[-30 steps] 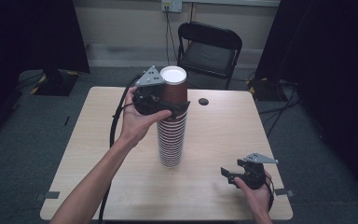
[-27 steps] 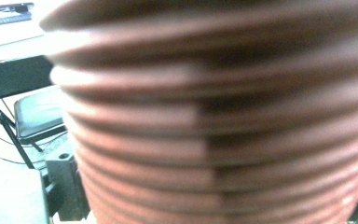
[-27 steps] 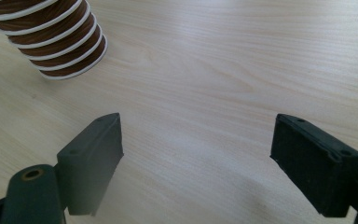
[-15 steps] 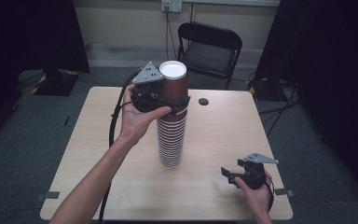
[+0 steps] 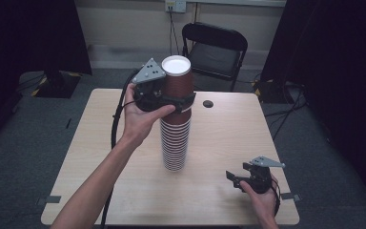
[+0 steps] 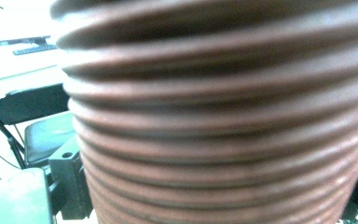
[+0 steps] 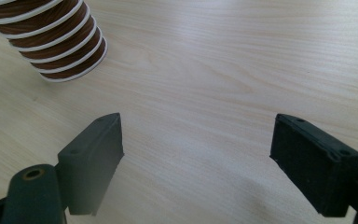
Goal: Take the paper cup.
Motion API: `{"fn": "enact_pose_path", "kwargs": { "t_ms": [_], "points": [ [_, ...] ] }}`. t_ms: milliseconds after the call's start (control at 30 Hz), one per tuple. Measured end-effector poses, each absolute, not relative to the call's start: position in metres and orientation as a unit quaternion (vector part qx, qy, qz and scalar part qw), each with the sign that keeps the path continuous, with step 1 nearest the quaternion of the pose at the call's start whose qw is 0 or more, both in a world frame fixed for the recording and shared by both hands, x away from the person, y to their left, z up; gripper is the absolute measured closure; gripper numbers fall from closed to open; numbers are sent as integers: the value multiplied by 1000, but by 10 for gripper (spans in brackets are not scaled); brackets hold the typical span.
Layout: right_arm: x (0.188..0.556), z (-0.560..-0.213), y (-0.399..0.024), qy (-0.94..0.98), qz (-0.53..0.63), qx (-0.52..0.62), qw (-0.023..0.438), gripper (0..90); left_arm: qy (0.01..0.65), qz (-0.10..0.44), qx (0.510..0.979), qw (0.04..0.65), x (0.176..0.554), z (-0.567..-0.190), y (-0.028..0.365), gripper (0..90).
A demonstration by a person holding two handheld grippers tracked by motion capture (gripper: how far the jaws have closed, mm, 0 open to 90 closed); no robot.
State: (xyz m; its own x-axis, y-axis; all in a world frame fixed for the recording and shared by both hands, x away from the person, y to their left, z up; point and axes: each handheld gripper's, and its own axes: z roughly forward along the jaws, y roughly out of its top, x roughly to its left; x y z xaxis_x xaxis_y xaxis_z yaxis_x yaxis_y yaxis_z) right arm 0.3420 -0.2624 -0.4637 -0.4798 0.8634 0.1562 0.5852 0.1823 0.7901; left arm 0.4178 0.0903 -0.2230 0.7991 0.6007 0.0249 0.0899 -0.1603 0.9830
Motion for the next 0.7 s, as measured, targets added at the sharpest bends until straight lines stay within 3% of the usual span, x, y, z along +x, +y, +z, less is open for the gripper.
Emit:
{"fn": "enact_pose_path", "kwargs": {
  "t_ms": [700],
  "points": [
    [342, -464, -262, 750, 421, 482, 165, 165, 233, 242, 674, 658, 413, -199, 101, 135]
  ]
}}
